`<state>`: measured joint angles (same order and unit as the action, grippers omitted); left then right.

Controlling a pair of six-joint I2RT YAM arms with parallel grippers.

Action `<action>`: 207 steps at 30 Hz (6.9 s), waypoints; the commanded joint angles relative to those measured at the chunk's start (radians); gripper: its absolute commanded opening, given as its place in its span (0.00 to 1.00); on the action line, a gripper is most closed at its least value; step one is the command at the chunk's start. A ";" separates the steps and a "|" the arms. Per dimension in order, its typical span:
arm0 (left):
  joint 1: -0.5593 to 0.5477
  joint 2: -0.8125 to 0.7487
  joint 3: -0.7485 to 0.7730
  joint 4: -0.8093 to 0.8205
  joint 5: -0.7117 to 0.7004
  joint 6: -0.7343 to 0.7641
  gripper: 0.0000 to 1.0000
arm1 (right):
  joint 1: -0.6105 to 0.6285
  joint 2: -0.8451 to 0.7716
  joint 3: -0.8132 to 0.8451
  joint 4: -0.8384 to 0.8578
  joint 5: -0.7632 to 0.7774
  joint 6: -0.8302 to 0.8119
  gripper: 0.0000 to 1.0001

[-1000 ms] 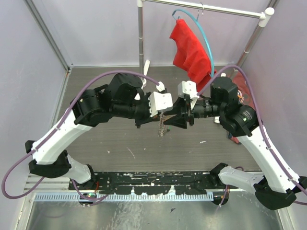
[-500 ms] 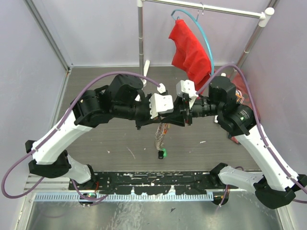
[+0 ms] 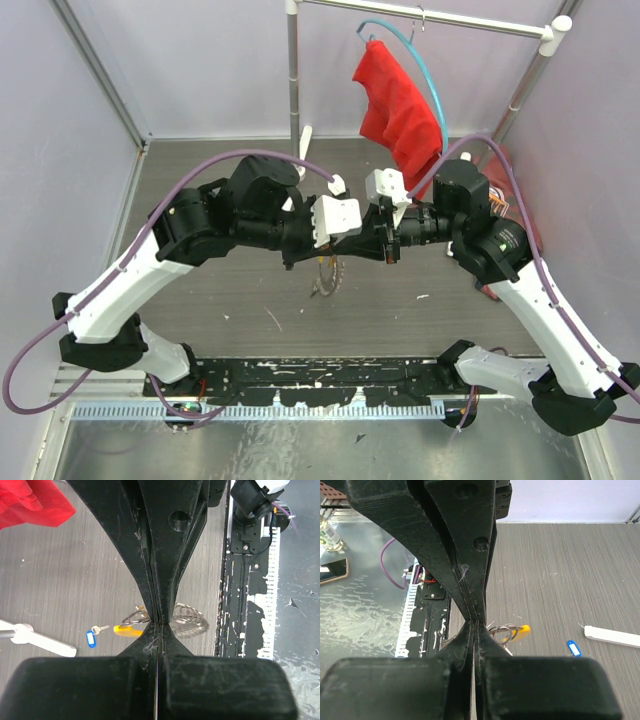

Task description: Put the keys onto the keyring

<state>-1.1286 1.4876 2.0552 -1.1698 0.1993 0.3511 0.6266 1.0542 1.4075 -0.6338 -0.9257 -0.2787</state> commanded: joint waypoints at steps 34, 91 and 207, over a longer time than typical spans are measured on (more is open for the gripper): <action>-0.007 -0.515 -0.674 0.985 -0.041 -0.287 0.33 | 0.005 -0.098 -0.362 1.508 0.223 0.932 0.01; -0.007 -0.412 -0.778 1.553 0.054 -0.516 0.10 | 0.017 -0.115 -0.399 1.618 0.288 1.003 0.01; -0.007 -0.197 -0.139 0.282 0.093 -0.084 0.00 | 0.052 -0.041 0.090 0.087 -0.022 0.027 0.13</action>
<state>-1.1332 1.3117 1.9003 -0.9268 0.2863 0.2611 0.6731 1.0252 1.4624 -0.5549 -0.9455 -0.2558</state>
